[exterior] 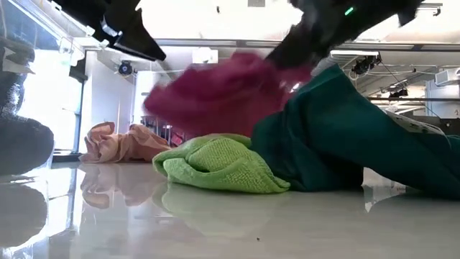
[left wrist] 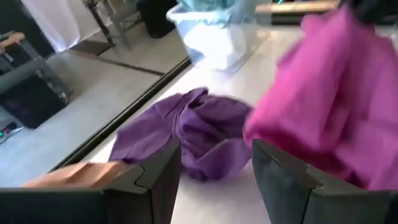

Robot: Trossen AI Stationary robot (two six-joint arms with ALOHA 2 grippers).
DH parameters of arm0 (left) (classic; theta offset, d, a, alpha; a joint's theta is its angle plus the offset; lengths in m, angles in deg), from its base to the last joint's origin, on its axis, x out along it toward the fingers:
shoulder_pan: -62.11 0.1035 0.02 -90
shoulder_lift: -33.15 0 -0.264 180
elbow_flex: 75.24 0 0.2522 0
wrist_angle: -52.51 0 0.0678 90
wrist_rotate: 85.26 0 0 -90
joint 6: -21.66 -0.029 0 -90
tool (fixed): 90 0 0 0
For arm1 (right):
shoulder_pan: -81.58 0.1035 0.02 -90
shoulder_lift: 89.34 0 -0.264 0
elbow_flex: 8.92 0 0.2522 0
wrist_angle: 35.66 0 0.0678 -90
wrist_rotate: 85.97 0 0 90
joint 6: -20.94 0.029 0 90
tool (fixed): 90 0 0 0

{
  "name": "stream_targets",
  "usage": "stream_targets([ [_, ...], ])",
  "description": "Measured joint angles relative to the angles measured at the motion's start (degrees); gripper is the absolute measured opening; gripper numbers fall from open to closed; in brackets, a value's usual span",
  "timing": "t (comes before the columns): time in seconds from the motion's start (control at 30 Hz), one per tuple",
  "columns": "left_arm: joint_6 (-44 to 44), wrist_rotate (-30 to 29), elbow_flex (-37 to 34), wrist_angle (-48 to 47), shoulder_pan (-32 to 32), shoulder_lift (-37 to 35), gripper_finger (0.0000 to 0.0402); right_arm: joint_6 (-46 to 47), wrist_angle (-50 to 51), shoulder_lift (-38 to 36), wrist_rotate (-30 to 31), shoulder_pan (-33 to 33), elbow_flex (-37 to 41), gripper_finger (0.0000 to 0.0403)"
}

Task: Sort towels by color in basket
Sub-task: Put the pink towel into the bottom transparent bin

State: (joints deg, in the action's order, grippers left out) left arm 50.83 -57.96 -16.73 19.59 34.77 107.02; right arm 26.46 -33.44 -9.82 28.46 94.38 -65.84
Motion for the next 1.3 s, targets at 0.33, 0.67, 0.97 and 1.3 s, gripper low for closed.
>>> stream_targets([
  [0.33, -18.61, -0.07, 0.03, 15.32, -1.02, 1.35, 0.0181, -7.87, -22.9, -11.26, -0.98, 2.54, 13.46, 0.0012],
  [0.67, -50.79, 15.45, 0.09, 47.67, 1.52, 14.0, 0.0181, -1.43, -39.19, -6.49, -0.82, 1.31, 22.13, 0.0012],
  [0.97, -68.62, 25.28, 1.84, 71.26, 9.68, 24.49, 0.0214, -1.22, -40.54, -0.06, -3.9, -0.47, 17.67, 0.0012],
  [1.3, -54.11, 43.09, 2.91, 68.7, 15.79, 26.5, 0.0278, -4.26, -51.22, 3.07, -16.86, -0.39, 16.12, 0.0012],
])
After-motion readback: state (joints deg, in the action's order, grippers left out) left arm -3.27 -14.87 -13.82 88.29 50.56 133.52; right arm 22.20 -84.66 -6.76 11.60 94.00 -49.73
